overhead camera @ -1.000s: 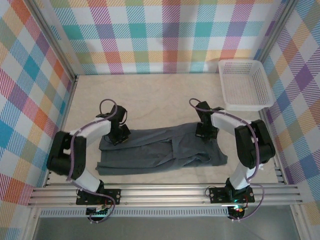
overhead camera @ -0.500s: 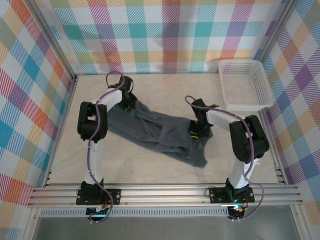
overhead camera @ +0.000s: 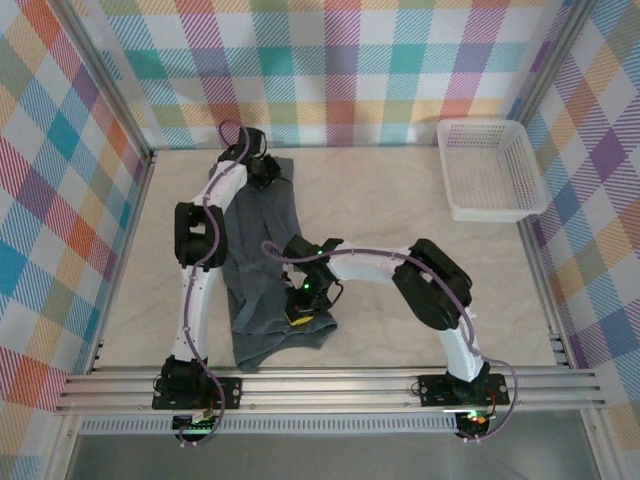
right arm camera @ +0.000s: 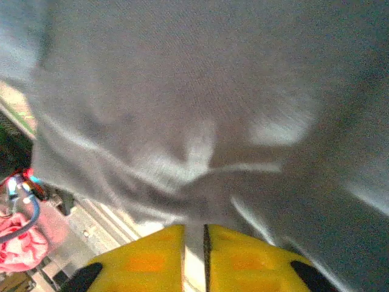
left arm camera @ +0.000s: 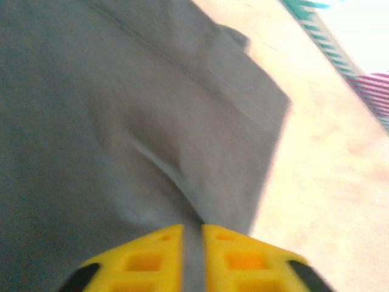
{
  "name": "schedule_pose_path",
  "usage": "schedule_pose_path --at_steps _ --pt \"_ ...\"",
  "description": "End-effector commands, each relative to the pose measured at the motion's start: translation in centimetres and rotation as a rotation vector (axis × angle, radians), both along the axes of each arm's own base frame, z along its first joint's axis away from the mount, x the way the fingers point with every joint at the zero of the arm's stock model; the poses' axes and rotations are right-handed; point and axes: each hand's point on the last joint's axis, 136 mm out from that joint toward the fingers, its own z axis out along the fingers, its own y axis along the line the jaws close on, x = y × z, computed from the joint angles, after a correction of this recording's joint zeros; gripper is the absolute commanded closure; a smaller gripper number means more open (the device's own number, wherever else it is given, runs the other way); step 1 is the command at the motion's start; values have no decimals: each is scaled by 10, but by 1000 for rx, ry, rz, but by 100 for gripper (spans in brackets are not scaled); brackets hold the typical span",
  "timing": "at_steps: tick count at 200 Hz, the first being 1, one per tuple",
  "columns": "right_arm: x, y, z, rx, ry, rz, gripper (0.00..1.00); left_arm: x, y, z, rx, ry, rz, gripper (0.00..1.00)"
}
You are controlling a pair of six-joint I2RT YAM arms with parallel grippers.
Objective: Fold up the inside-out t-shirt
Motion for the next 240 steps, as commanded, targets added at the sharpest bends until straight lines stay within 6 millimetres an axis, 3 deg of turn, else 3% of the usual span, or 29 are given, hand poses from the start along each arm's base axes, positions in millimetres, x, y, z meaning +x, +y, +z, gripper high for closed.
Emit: schedule_pose_path --at_steps 1,16,29,39,68,99,125,163,184,201,240 --pt "39 -24 52 76 -164 -128 71 -27 -4 124 -132 -265 -104 63" --pt "61 -62 45 5 -237 -278 64 -69 15 136 -132 -272 -66 52" --pt "67 -86 30 -44 -231 -348 58 -109 29 142 -90 -240 -42 45" --pt "66 -94 21 -62 -212 -356 55 -147 36 132 -61 -168 -35 42" --pt "48 -76 3 3 -69 -307 48 -237 48 112 -30 -46 -51 40" --pt "32 -60 -12 40 20 -247 47 -302 62 93 -17 54 -44 38" --pt "24 -49 -19 49 66 -212 53 -338 58 77 -66 143 -37 35" --pt "23 -39 -7 85 66 -187 100 -405 59 27 -95 374 29 38" --pt "25 -42 7 111 21 -204 100 -437 63 6 -77 475 55 31" --pt "29 -46 16 117 -20 -226 100 -451 63 -4 -78 493 70 28" --pt "27 -46 11 94 8 -228 100 -433 31 -19 -254 456 6 29"
